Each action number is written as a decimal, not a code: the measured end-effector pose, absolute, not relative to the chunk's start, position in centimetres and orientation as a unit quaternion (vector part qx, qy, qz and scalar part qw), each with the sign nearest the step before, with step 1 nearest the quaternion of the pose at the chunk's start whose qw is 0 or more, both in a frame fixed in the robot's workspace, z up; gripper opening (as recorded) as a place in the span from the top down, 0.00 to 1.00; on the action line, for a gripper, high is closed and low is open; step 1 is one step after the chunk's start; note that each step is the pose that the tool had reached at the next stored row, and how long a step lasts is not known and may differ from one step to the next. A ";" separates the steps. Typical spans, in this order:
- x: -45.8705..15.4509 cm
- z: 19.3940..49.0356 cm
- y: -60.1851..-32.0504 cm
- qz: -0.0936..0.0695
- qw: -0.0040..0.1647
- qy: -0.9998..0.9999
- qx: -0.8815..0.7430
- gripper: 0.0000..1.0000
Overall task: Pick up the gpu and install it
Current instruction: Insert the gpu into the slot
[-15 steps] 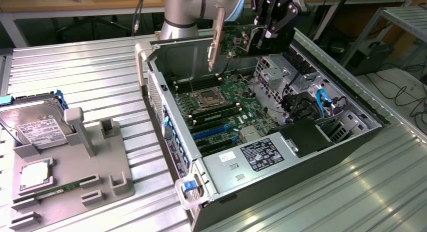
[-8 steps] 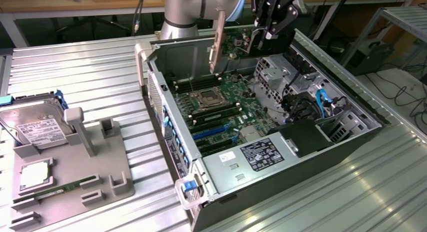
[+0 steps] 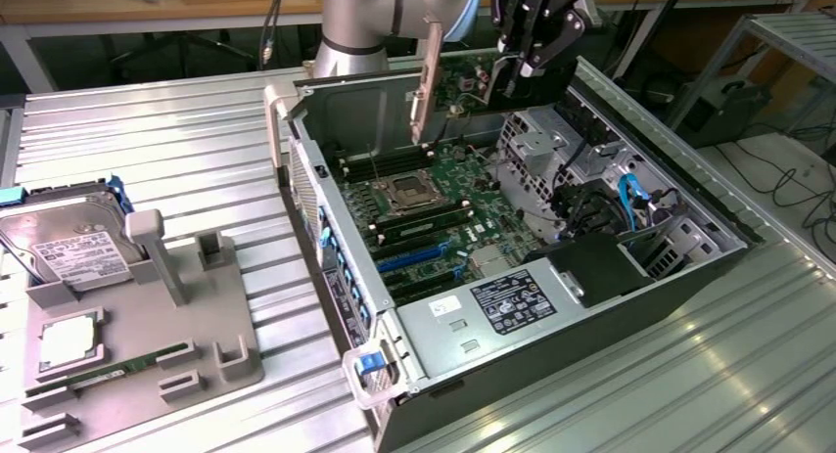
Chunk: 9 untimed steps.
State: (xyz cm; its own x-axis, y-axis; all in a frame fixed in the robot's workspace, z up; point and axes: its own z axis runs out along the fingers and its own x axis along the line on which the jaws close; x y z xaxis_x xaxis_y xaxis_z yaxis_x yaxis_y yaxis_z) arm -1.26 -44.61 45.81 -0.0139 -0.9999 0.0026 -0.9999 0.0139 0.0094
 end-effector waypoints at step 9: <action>-1.3 45.5 -44.6 -0.002 0.004 -0.705 0.709 0.73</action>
State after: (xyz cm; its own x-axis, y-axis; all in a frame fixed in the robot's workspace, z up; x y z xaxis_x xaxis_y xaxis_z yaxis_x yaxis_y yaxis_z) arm -1.26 -44.61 45.54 0.0057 -1.0000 0.0027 -0.9999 -0.0056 0.0095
